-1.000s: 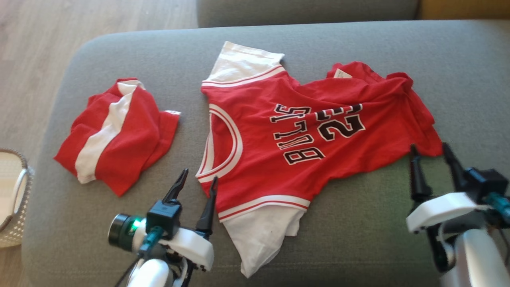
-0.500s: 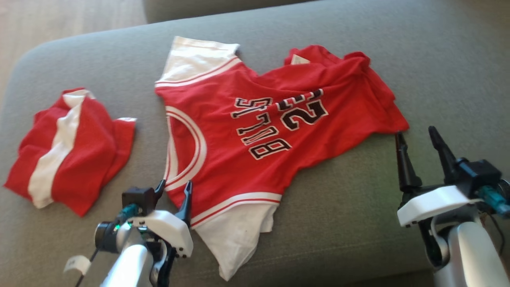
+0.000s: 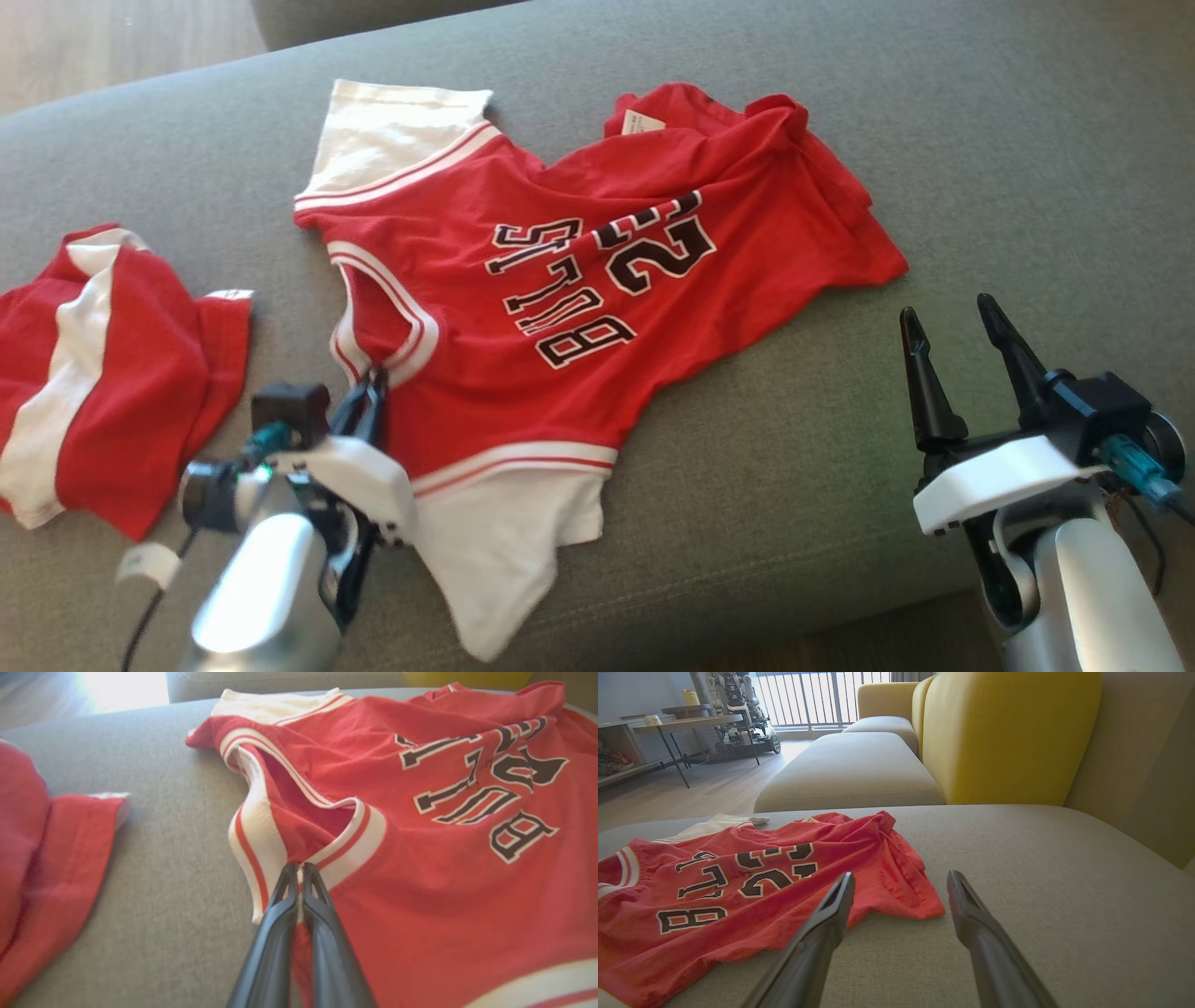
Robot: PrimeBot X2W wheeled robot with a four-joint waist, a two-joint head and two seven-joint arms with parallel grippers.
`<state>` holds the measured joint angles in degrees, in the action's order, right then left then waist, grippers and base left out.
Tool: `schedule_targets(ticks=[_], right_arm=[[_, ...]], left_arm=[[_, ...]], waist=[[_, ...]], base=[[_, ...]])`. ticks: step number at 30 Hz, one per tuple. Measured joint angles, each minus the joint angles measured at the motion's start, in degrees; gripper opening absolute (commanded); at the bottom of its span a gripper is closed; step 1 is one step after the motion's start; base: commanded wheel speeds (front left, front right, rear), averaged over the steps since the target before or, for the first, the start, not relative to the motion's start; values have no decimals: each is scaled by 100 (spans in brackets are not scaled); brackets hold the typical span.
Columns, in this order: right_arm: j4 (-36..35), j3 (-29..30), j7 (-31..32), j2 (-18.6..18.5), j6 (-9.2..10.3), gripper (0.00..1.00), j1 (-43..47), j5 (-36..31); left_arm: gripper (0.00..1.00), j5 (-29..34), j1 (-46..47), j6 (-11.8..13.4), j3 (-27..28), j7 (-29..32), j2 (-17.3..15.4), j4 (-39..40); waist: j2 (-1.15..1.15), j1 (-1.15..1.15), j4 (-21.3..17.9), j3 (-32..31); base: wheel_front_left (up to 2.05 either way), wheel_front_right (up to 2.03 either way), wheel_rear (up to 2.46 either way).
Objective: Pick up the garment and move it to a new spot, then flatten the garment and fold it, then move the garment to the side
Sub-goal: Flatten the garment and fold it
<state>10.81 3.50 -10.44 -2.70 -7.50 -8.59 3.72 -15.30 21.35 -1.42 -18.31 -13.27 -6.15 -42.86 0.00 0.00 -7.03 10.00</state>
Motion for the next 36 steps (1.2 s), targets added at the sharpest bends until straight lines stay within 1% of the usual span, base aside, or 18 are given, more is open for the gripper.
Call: schedule_targets(ticks=[6,10,11,13,15,16,17,20,22,24,26,28,30,34,36], right_arm=[[25,-35,-51,0,0,100,-7,58],[77,-81,-78,1,-1,100,-15,97],[77,-81,-78,1,-1,100,-15,97],[115,-104,-112,0,0,100,-21,99],[162,-134,-123,0,0,100,-23,116],[176,-149,-125,1,0,100,-23,144],[192,-162,-130,0,0,100,-24,147],[243,-183,-168,0,0,100,-29,148],[249,-183,-168,0,0,100,-30,151],[250,-155,-171,0,0,100,-31,158],[258,-114,-180,0,0,100,-30,157],[267,-56,-214,1,0,100,-27,215],[269,32,-220,0,0,100,-25,222],[268,145,-220,1,0,100,-12,222],[268,194,-220,1,0,100,-3,221]], left_arm=[[0,265,472,111,-74,-52,-212,11],[0,370,1008,288,-20,-70,-350,19],[0,370,1008,288,-20,-70,-350,19],[0,454,1318,402,48,-102,-427,11],[0,525,1561,408,57,-102,-498,-47],[21,556,1630,446,58,-103,-505,-86],[100,579,1674,488,56,-104,-505,-176],[100,450,1650,495,131,-104,-452,-738],[100,446,1589,512,188,-103,-452,-797],[100,449,1557,590,234,-103,-436,-545],[100,448,1455,651,290,-103,-412,-118],[100,444,1199,657,391,-104,-343,315],[100,379,777,695,469,-104,-245,656],[100,326,-176,689,567,-104,-62,1251],[100,237,-524,602,588,-103,25,1508]], waist=[[0,0,-124,76],[0,0,-216,106],[0,0,-216,106],[0,0,-264,117],[0,0,-306,124],[0,0,-322,129],[0,0,-335,133],[0,0,-361,133],[0,0,-357,145],[0,0,-314,158],[0,0,-244,160],[0,0,-152,149],[0,0,-39,125],[0,0,220,34],[0,0,350,-26]], base=[[0,0,0],[0,0,0],[0,0,0],[0,0,0],[0,0,0],[0,0,0],[0,0,0],[0,0,0],[0,0,0],[0,0,0],[0,0,0],[0,0,0],[0,0,0],[0,0,0],[0,0,0]])
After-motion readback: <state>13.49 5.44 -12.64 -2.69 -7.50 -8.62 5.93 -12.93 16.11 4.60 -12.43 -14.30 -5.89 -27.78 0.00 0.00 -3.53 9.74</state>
